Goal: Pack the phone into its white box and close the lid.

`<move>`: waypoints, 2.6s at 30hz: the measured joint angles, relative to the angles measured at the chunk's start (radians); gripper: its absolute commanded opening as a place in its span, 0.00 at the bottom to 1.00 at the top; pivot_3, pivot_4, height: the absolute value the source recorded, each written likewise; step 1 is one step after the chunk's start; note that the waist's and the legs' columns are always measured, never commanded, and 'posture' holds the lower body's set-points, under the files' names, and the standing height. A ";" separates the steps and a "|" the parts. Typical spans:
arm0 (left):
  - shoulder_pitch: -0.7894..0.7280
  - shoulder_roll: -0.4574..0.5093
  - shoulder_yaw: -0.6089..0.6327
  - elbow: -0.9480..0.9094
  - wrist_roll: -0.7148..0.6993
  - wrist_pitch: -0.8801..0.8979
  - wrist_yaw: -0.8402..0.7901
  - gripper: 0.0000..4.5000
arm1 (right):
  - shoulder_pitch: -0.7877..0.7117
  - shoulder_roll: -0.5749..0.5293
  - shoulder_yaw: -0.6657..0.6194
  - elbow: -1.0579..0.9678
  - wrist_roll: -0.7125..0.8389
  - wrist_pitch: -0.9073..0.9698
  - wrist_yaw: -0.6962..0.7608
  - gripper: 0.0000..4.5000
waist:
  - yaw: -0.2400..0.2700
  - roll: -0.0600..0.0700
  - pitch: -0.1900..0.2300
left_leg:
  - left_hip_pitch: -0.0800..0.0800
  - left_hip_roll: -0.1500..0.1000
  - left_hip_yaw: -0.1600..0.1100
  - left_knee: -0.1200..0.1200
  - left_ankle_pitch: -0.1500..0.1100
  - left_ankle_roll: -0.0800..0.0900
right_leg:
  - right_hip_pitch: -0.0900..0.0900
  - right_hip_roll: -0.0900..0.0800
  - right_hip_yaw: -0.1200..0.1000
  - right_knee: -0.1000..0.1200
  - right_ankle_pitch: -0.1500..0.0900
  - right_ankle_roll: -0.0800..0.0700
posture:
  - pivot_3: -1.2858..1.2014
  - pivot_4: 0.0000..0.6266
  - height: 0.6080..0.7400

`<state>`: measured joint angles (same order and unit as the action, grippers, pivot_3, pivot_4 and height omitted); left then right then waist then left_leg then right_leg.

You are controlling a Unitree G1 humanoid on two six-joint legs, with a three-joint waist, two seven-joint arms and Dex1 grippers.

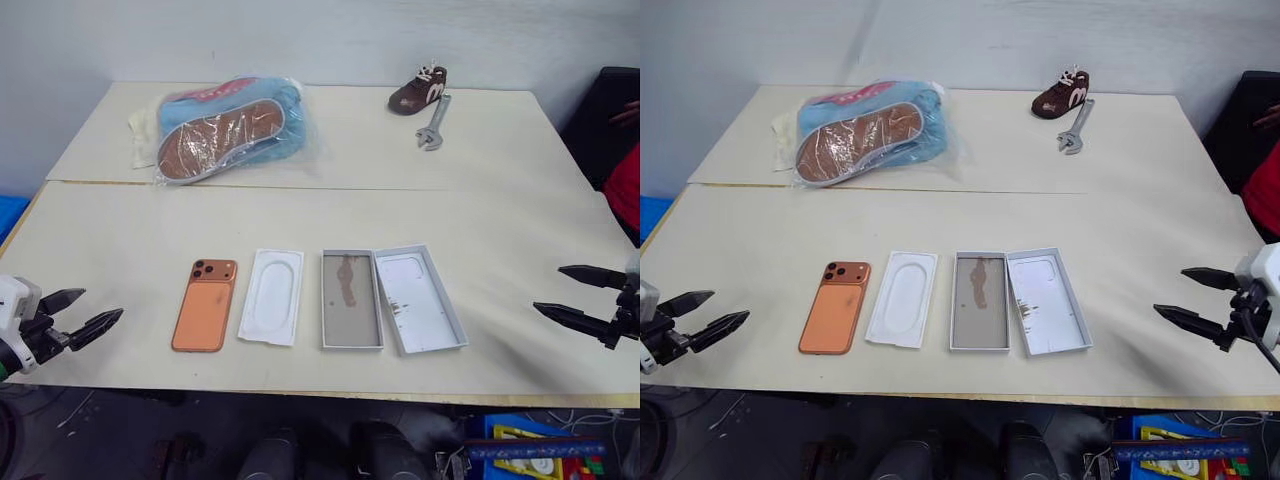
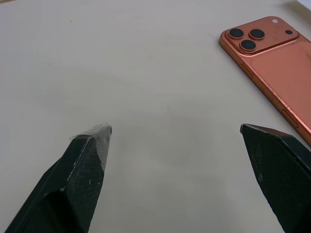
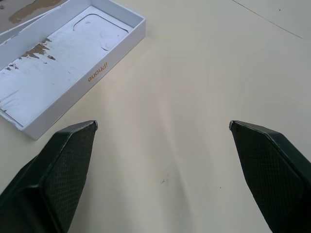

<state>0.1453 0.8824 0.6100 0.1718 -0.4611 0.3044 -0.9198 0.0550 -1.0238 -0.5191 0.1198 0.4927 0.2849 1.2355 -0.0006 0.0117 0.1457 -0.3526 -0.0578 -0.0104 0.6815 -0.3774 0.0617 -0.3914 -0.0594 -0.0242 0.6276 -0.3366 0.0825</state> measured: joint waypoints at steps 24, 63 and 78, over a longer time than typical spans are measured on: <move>-0.062 -0.003 -0.081 -0.169 -0.092 0.224 -0.013 1.00 | 0.004 0.039 0.009 -0.177 0.032 0.066 -0.059 0.99 | 0.001 0.000 0.000 | -0.001 0.000 0.000 0.000 0.000 0.000 | 0.000 0.000 0.000 0.002 0.000 0.000 | 0.52 0.24 1.00; -0.699 -0.169 -0.668 0.042 -0.239 0.931 0.001 0.03 | -0.029 0.130 0.289 -0.729 0.136 0.215 -0.248 1.00 | 0.026 -0.002 0.001 | -0.001 -0.005 -0.009 0.006 0.002 -0.001 | -0.001 0.000 0.003 0.011 0.000 0.000 | 0.52 0.24 1.00; -0.643 -0.106 -0.517 0.023 -0.300 1.125 0.008 0.01 | -0.110 0.138 0.575 -0.740 -0.059 0.139 -0.222 1.00 | -0.004 -0.004 0.002 | -0.001 -0.005 -0.009 0.006 0.002 -0.003 | -0.003 0.001 0.003 0.015 0.000 0.000 | 0.52 0.24 1.00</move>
<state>-0.4973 0.7768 0.0935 0.1951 -0.7614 1.4294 -0.9113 -0.0545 -0.8856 0.0559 -0.6199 0.4338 0.4239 1.0139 -0.0044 0.0073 0.1481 -0.3532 -0.0625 -0.0194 0.6875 -0.3753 0.0591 -0.3945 -0.0584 -0.0210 0.6431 -0.3366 0.0827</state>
